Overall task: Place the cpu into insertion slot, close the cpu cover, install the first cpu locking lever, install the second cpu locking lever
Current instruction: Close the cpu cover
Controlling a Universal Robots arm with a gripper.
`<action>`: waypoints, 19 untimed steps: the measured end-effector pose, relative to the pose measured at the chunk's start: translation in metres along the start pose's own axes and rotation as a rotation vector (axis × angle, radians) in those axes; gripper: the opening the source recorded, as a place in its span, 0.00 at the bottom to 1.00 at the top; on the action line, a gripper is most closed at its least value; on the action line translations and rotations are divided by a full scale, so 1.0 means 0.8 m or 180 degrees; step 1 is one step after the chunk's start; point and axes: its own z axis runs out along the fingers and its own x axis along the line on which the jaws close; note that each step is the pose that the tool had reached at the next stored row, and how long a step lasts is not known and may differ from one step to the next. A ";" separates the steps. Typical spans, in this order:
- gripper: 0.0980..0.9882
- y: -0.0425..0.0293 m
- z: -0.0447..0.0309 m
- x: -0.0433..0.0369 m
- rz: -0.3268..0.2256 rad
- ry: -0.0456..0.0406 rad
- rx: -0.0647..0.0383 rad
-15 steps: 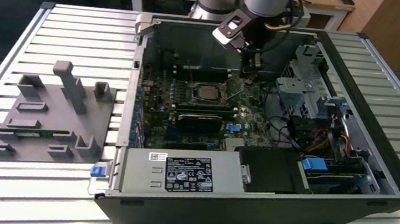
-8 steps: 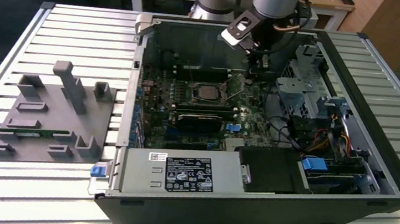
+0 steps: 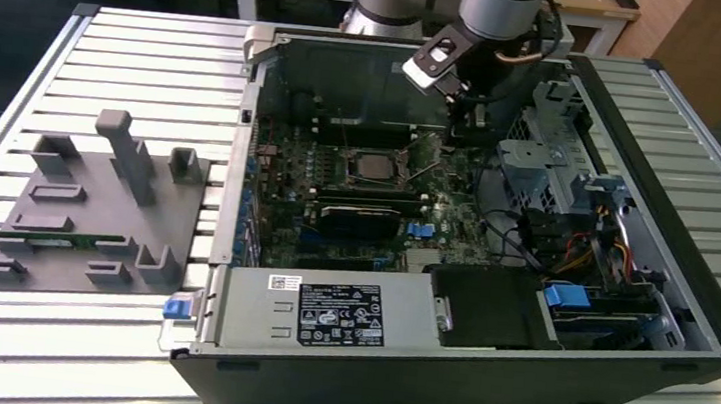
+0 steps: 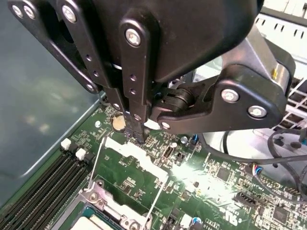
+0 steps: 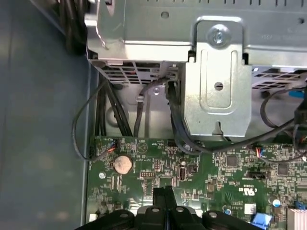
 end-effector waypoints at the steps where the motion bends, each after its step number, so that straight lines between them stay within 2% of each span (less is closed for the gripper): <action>1: 0.01 -0.0001 0.0021 0.000 0.0000 0.0000 0.0004; 3: 0.01 -0.0024 0.0034 0.000 0.0000 0.0000 0.0006; 9: 0.01 -0.0327 0.0036 0.001 0.0000 0.0000 0.0006; 13: 0.01 -0.0480 0.0060 0.001 0.0000 0.0000 0.0006; 19: 0.01 -0.0584 0.0143 0.001 0.0000 0.0000 0.0006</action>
